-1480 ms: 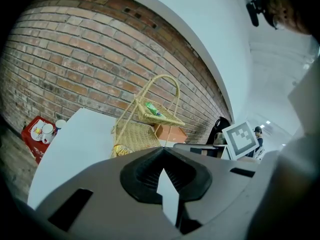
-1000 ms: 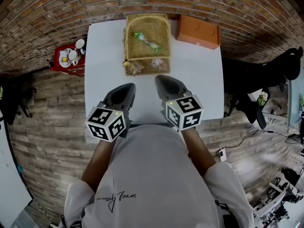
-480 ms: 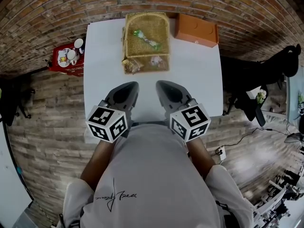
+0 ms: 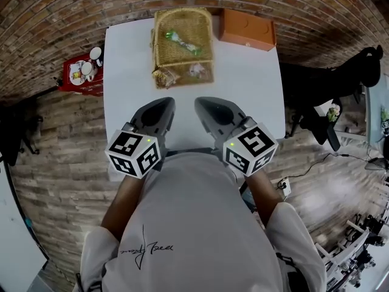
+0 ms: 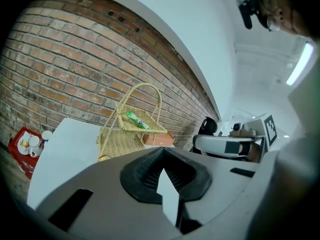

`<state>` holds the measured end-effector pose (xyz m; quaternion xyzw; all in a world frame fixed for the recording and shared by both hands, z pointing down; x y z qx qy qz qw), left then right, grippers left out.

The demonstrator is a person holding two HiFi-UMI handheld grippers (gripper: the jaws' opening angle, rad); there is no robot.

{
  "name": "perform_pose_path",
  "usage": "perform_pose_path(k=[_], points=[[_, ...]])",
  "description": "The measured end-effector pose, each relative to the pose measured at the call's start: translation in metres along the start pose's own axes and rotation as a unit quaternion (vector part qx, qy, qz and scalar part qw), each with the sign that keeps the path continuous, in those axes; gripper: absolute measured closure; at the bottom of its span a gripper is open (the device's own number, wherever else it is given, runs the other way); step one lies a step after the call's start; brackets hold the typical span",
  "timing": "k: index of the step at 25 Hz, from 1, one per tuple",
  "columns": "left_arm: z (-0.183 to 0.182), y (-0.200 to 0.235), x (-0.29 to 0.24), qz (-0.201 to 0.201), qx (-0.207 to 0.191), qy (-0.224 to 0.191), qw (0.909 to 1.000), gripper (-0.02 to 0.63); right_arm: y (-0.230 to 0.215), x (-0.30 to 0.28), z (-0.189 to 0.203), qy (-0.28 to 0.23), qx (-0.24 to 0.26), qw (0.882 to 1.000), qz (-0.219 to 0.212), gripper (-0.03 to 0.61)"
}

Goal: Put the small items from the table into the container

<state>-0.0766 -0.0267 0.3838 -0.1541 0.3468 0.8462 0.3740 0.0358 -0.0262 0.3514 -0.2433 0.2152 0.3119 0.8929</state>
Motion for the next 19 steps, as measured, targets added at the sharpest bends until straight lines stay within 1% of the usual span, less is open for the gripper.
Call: perform_pose_path(k=[5,12,19], points=[[-0.0042,0.0006,0.0013,0.005,-0.001,-0.004,1.0000,0.604,0.0063,-0.0019,-0.0041,0.008,0.002,0.999,-0.035,0.558],[-0.0057,0.0021,0.0004,0.004,0.002,-0.007,1.0000,0.604,0.0114,-0.0035,-0.0047,0.011,0.013,0.999,-0.050,0.558],[-0.0011,-0.0023,-0.0053,0.008,0.006,-0.003,0.9999,0.605,0.0094,0.0011,0.0002,0.017,0.008,0.999,-0.049,0.558]])
Point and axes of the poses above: the fingertips, and each gripper's own axes: x backward along the fingers, y to its left, z out of its underside, the point moved 4 cm from there along x, backward along the fingers, and after that the axes turned 14 degrees about y, right-handed, at the moved point
